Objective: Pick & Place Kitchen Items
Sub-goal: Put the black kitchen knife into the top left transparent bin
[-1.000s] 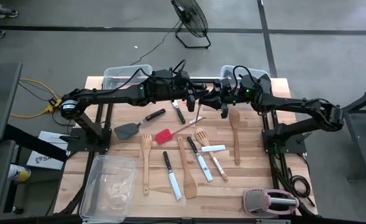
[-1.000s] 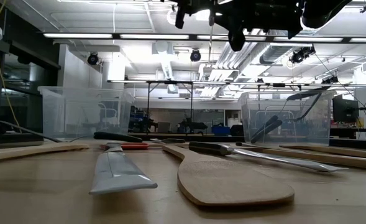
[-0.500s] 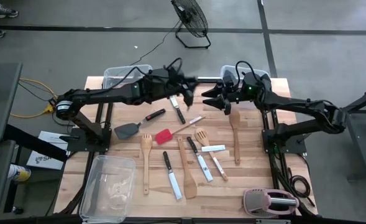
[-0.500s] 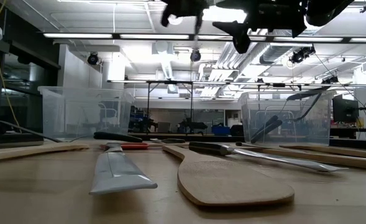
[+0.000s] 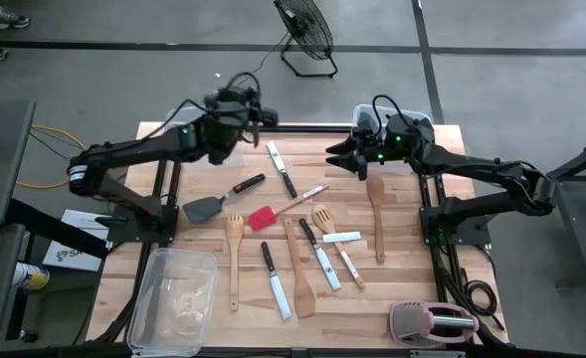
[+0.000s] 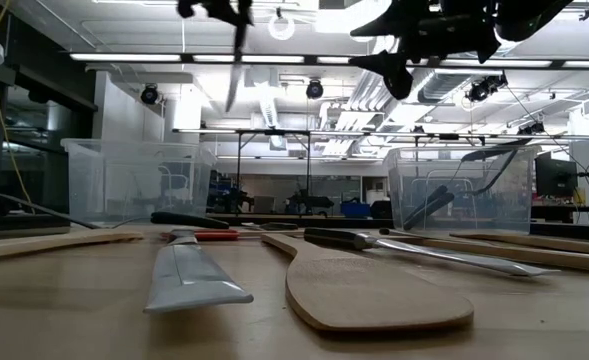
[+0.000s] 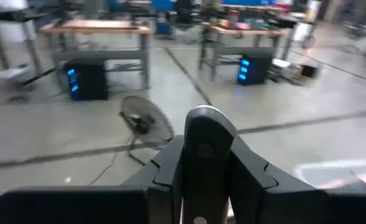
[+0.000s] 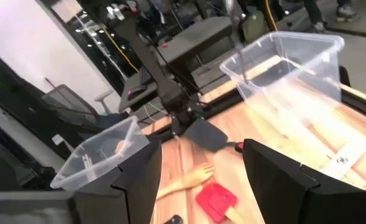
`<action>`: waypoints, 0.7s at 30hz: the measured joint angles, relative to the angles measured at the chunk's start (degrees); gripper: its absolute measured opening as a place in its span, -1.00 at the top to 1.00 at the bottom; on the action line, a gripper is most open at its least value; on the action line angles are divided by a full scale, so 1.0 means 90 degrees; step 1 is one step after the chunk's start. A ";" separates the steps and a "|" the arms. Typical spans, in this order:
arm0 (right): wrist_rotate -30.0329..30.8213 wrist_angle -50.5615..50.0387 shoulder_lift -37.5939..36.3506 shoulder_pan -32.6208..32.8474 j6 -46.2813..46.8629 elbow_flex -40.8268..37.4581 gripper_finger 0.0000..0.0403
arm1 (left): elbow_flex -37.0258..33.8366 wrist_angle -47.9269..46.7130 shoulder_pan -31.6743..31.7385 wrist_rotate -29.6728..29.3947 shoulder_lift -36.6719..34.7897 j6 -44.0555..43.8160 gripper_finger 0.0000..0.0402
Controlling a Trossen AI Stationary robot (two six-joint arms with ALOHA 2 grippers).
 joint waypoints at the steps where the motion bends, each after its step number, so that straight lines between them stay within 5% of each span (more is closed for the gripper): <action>1: 0.0000 -0.0038 0.0000 -0.0002 0.0000 0.0000 -0.08 | 0.0002 -0.0243 0.0093 -0.0040 -0.0079 -0.0247 0.59; 12: -0.0001 -0.0054 0.0000 -0.0002 -0.0002 0.0000 -0.08 | 0.0002 -0.2937 0.1417 -0.0285 -0.0574 -0.3211 0.59; 21: -0.0001 -0.0054 0.0000 -0.0002 -0.0007 0.0000 -0.08 | -0.0088 -0.3312 0.2152 -0.0441 -0.0575 -0.4198 0.59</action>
